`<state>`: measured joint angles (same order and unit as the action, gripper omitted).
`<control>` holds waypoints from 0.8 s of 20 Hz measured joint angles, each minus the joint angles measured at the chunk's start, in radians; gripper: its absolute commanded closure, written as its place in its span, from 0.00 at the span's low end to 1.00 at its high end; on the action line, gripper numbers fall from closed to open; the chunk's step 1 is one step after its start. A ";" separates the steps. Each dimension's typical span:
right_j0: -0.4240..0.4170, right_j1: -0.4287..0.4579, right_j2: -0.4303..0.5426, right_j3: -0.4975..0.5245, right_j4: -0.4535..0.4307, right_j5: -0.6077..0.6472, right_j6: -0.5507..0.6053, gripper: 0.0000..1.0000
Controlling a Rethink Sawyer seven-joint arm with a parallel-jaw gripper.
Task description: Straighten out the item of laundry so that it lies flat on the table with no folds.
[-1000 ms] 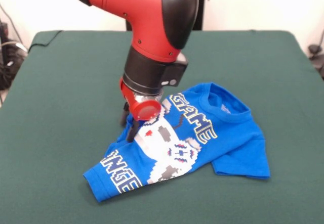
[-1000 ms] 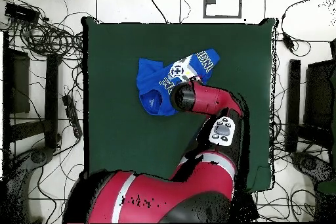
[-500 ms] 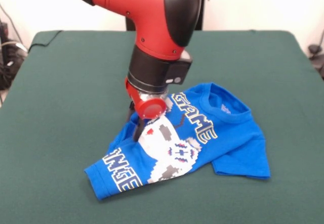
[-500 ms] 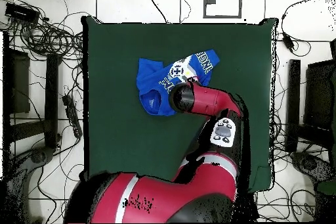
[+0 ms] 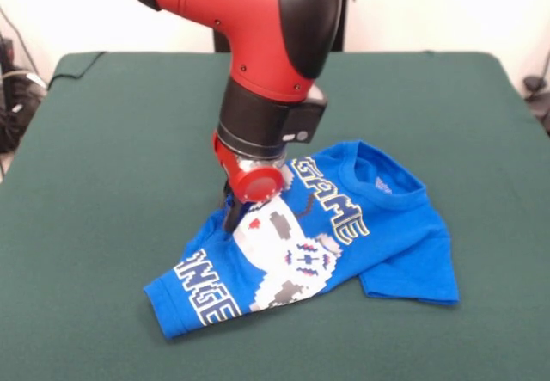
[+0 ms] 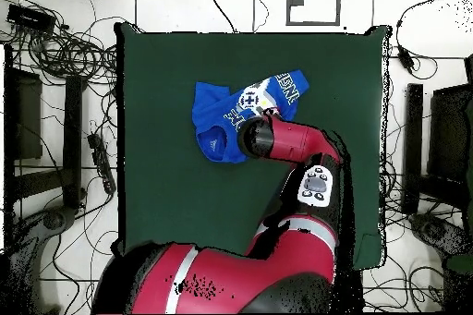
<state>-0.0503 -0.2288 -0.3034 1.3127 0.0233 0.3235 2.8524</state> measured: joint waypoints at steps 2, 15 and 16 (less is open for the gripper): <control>-0.001 -0.005 0.005 0.000 -0.023 -0.008 0.000 1.00; -0.006 -0.010 0.012 -0.002 -0.073 -0.010 0.000 1.00; -0.005 -0.009 0.010 -0.004 -0.077 -0.010 0.000 1.00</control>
<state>-0.0558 -0.2378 -0.2933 1.3085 -0.0536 0.3134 2.8524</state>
